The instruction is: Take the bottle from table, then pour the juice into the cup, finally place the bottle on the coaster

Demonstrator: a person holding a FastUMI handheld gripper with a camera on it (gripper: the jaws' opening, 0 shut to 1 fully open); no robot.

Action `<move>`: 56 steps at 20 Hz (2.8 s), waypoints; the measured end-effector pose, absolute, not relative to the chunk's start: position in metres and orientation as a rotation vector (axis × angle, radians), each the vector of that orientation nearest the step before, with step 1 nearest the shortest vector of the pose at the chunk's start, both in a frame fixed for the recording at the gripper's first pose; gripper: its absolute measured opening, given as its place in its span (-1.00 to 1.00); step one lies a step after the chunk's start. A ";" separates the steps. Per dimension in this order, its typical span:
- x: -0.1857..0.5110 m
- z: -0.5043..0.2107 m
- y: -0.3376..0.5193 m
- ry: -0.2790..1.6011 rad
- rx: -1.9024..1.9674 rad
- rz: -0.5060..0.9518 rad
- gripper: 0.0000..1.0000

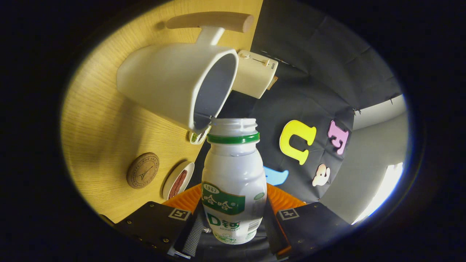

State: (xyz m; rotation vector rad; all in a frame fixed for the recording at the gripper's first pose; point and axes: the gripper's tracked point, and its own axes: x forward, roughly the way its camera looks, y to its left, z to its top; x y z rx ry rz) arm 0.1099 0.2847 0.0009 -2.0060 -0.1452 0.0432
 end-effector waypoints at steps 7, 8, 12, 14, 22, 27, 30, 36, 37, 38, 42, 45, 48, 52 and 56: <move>0.110 0.004 0.286 -0.153 -2.041 0.033 0.45; 0.110 0.004 0.287 -0.155 -2.046 0.033 0.45; 0.111 0.003 0.290 -0.159 -2.059 0.034 0.45; 0.112 0.002 0.291 -0.160 -2.064 0.036 0.45; 0.111 0.004 0.292 -0.160 -2.058 0.039 0.45; 0.110 -0.002 0.290 -0.140 -2.010 0.069 0.45; 0.113 -0.011 0.285 -0.082 -1.915 0.109 0.45; 0.113 -0.013 0.282 -0.050 -1.814 0.126 0.45; 0.112 -0.014 0.282 -0.047 -1.783 0.132 0.45; 0.112 -0.016 0.282 -0.040 -1.752 0.142 0.45; 0.111 -0.023 0.280 0.002 -1.678 0.171 0.45; 0.110 -0.024 0.277 0.010 -1.642 0.175 0.45; 0.109 -0.029 0.275 0.035 -1.553 0.199 0.45; 0.107 -0.024 0.274 0.034 -1.452 0.206 0.45; 0.107 -0.025 0.272 0.048 -1.300 0.226 0.45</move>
